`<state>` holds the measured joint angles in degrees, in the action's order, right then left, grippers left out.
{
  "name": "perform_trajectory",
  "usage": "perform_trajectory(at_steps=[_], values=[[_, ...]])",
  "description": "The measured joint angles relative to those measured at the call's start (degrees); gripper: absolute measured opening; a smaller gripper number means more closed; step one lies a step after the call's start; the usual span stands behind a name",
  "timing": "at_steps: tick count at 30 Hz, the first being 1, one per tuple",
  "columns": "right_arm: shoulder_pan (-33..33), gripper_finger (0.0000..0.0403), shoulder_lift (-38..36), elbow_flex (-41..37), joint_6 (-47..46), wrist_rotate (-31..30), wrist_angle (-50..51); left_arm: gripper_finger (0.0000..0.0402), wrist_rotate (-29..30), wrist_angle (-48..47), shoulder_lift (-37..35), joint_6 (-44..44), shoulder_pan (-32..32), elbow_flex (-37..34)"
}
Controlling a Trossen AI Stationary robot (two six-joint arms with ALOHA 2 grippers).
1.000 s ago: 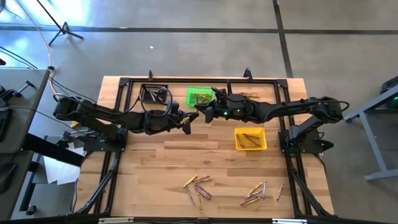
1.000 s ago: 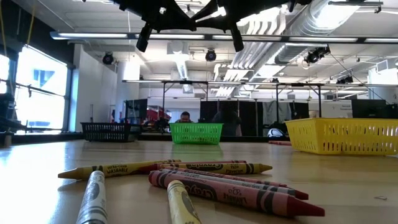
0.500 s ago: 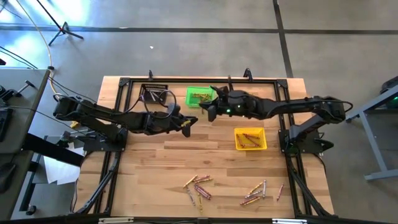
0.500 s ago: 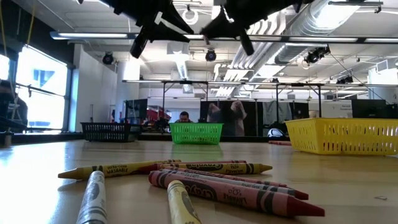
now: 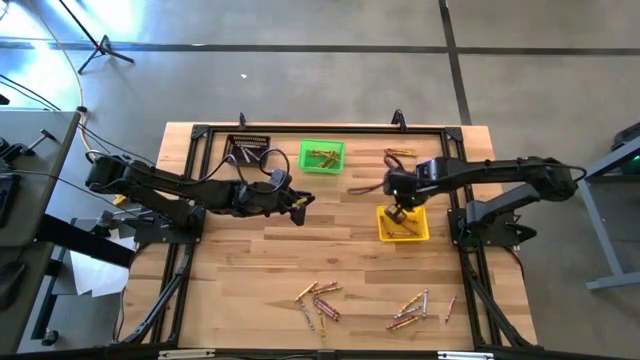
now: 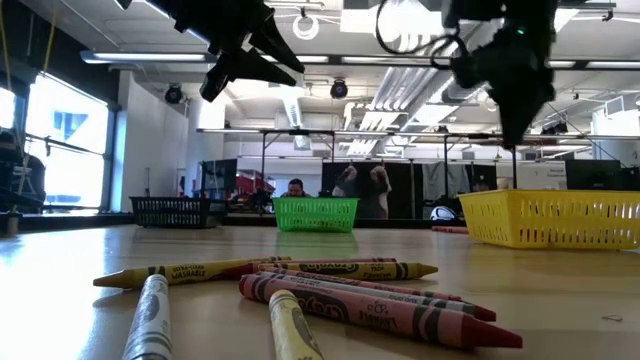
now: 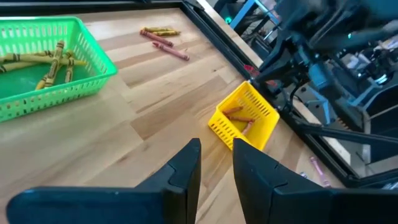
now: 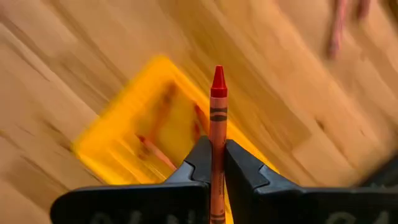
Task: Sort crayons
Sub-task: Put the red crayon into the yellow basket, then put the yellow crayon into the green basket
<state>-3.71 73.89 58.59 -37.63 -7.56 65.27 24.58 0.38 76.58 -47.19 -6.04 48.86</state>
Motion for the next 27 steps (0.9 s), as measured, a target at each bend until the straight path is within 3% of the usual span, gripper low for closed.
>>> perform_trajectory(at_steps=[8, 15, 22, 27], values=[[3.42, 0.0030, -0.02, -9.52, -3.47, 2.13, -5.78, 0.0078, 0.86, 0.07, 0.00, 0.36, 0.01, 0.00], [5.18, 0.0074, -0.04, -11.06, -6.54, 3.65, -6.90, 0.0076, 0.21, 0.35, 0.02, -3.07, 0.02, 0.00], [9.55, 0.0083, -0.04, -11.06, -9.02, 10.08, -8.22, 0.0076, -14.20, -6.57, 0.00, -3.74, -2.06, 0.00], [14.76, 0.0084, -0.04, -11.06, -10.73, 13.00, -15.80, 0.0076, -16.61, -14.83, 0.07, -4.94, -7.47, -0.07]])
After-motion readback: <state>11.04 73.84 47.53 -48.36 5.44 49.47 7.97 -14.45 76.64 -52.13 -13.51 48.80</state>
